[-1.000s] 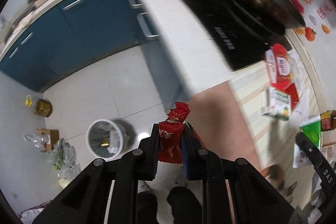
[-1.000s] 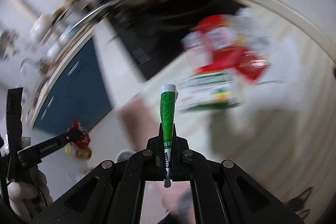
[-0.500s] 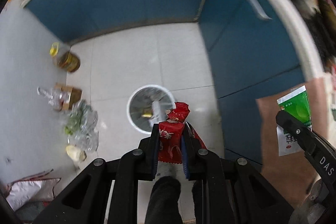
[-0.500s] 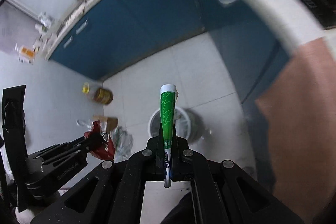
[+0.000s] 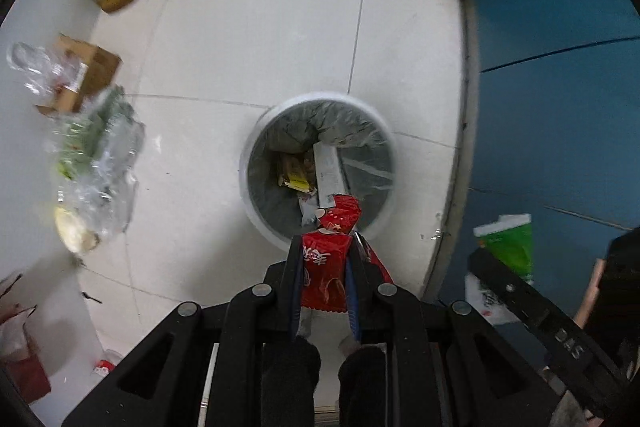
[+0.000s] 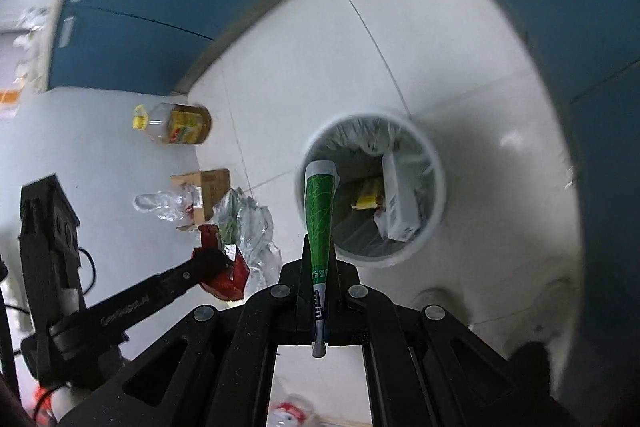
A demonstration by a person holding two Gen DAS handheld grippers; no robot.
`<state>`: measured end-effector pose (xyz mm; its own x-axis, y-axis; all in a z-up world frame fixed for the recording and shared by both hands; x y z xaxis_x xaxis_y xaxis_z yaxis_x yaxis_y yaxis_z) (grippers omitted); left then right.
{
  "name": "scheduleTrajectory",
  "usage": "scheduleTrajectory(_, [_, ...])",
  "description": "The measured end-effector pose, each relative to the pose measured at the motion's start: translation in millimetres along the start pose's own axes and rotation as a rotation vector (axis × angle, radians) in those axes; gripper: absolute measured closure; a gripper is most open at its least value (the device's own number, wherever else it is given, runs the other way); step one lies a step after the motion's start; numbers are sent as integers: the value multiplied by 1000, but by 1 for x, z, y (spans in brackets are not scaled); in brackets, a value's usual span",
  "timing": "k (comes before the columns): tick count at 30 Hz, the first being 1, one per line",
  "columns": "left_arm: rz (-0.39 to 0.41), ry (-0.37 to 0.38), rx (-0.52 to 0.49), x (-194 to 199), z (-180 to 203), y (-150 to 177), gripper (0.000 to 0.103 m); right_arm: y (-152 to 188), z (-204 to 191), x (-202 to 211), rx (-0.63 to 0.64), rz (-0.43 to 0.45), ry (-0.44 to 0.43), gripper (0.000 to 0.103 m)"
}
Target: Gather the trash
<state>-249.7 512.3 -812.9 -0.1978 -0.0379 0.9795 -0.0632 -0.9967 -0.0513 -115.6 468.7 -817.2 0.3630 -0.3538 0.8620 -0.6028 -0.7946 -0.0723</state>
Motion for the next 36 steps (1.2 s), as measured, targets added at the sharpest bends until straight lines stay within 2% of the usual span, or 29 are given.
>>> scheduleTrajectory(5, [-67,-9,-3,-87,-24,-1,81,-1,41,-115,31,-63,37,102])
scheduleTrajectory(7, [-99,-16,2,-109,-33,1,80,-3,57,-142,62,-78,72,100])
scheduleTrajectory(9, [-102,-42,-2,-132,-45,0,66,-3,68,-166,95,-103,98,86])
scheduleTrajectory(10, [-98,-52,-5,-134,-46,0,45,-3,75,-174,127,-99,143,64])
scheduleTrajectory(11, [-92,-60,-8,-138,-51,-1,21,-3,81,-180,150,-94,170,49])
scheduleTrajectory(12, [-80,-71,-14,-141,-55,-1,14,-4,83,-182,151,-94,170,45])
scheduleTrajectory(13, [-70,-80,-20,-141,-59,-2,12,-3,86,-183,155,-96,177,44])
scheduleTrajectory(15, [-58,-96,-21,-137,-64,-2,12,-2,89,-180,191,-85,220,37])
scheduleTrajectory(17, [-38,-109,-21,-129,-67,-1,11,-1,89,-167,233,-59,263,21])
scheduleTrajectory(18, [-11,-126,-25,-118,-71,-1,11,-1,87,-159,258,-46,291,17])
scheduleTrajectory(20, [20,-153,-25,-103,-75,-1,8,0,79,-139,298,-19,331,2])
scheduleTrajectory(21, [43,-166,-24,-89,-77,-1,7,-1,75,-130,311,-9,342,0])
scheduleTrajectory(26, [135,-225,-23,-16,-82,6,6,2,35,-56,400,68,388,0])
scheduleTrajectory(30, [202,-262,-27,61,-74,19,6,10,0,8,415,104,384,0])
scheduleTrajectory(36, [321,-240,-39,185,-46,36,6,21,-57,134,456,190,353,0])
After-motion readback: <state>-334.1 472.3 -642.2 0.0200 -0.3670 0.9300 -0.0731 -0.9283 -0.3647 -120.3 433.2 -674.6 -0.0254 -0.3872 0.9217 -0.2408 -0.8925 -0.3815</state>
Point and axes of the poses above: each gripper's, at about its wrist camera, not at the fingertips, and x roughly against the way its jaws point, z to its right, y to its underside, the point moved 9 cm from there along -x, roughly the way its jaws point, and after that the axes turned 11 degrees about z, right-handed, at the moved point
